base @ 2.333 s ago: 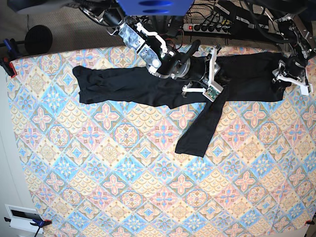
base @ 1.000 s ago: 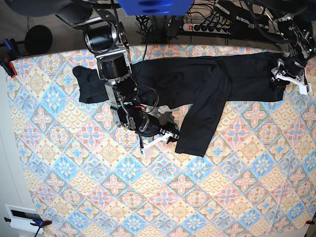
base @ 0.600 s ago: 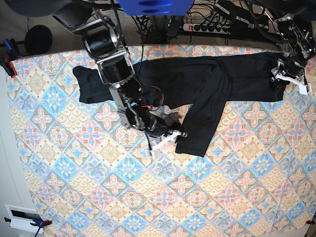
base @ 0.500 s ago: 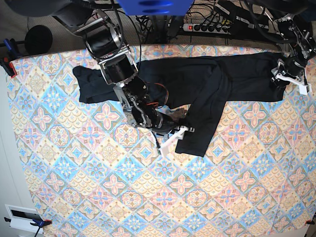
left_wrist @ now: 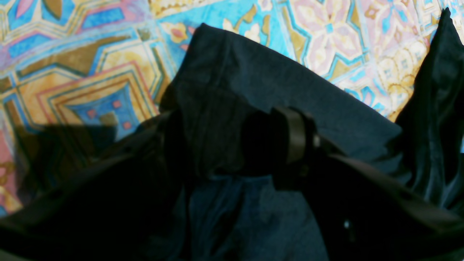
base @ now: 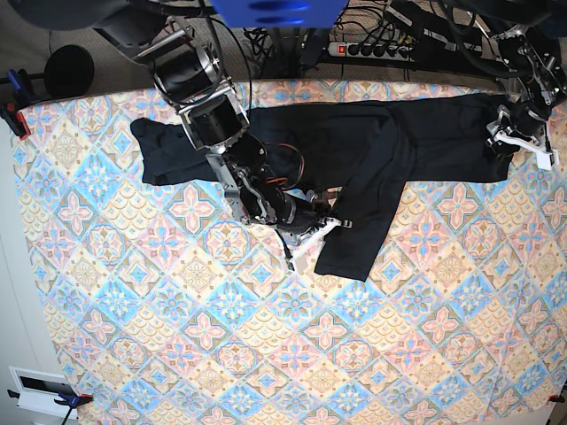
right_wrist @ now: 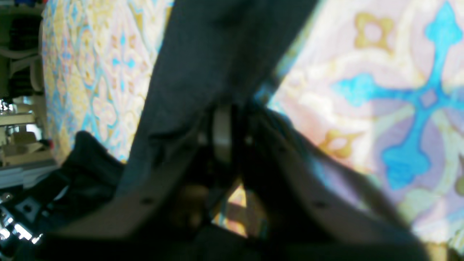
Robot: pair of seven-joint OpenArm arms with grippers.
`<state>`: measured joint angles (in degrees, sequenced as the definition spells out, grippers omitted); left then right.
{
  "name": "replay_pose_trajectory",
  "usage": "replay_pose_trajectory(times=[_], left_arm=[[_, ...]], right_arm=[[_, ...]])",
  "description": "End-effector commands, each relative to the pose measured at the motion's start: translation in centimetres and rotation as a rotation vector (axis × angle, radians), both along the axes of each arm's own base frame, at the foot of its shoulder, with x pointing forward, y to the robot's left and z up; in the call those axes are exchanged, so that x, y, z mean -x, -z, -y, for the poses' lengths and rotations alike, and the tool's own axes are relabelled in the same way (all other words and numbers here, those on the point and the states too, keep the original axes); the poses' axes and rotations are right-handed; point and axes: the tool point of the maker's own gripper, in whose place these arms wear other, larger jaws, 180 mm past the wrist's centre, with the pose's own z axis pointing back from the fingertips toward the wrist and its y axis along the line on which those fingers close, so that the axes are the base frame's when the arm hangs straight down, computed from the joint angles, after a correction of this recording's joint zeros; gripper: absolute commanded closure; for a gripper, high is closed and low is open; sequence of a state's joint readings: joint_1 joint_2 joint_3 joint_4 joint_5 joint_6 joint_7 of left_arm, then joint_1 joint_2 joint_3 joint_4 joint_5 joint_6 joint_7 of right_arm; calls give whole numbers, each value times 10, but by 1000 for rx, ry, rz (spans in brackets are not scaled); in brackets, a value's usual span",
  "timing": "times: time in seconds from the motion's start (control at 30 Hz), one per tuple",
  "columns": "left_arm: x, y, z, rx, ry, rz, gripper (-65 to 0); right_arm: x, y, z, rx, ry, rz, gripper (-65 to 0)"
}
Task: Layout the t-shirt on the table in an organized manner, then fold the t-shirt properly
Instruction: 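Lay the sleeve flat across the shirt strip with the right gripper, then reach the right gripper along the strip toward the left gripper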
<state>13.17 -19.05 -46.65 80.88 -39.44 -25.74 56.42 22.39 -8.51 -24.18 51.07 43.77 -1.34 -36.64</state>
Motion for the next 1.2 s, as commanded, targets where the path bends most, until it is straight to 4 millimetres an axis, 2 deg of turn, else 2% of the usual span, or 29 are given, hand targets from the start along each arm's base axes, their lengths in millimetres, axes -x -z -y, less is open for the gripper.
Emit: replay_pose_trajectory(times=[0.0, 0.07, 0.17, 0.27, 0.37, 0.43, 0.53, 0.67, 0.83, 0.97, 1.17], left_arm=[[-8, -14, -9, -25, 2, 43, -346], [-8, -14, -9, -26, 1, 43, -346], [-8, -14, -9, -26, 1, 43, -346], [-8, -14, -9, -26, 1, 43, -346], [-8, -14, -9, -26, 1, 43, -346], [-11, -16, -9, -26, 1, 53, -346], [-14, -18, -10, -28, -2, 59, -346], [-13, -18, -10, -28, -2, 58, -345], [-12, -17, -10, -29, -2, 55, -345], [-12, -17, -10, -28, -1, 52, -345], [-8, -13, -13, -53, 2, 27, -345]], right_arm=[[3, -2, -6, 10, -27, -10, 0], [1, -4, -6, 5, -24, -1, -5], [-6, -27, -14, -23, -35, 63, 0], [-5, -68, -41, -55, -118, 189, 0], [10, -95, -68, -73, -217, 277, 0], [29, -112, -90, -82, -305, 342, 0], [63, -123, -118, -86, -438, 397, 0], [115, -125, -148, -89, -608, 450, 0], [154, -136, -172, -158, -688, 555, 0], [167, -147, -181, -217, -690, 617, 0], [159, -163, -184, -277, -629, 676, 0]])
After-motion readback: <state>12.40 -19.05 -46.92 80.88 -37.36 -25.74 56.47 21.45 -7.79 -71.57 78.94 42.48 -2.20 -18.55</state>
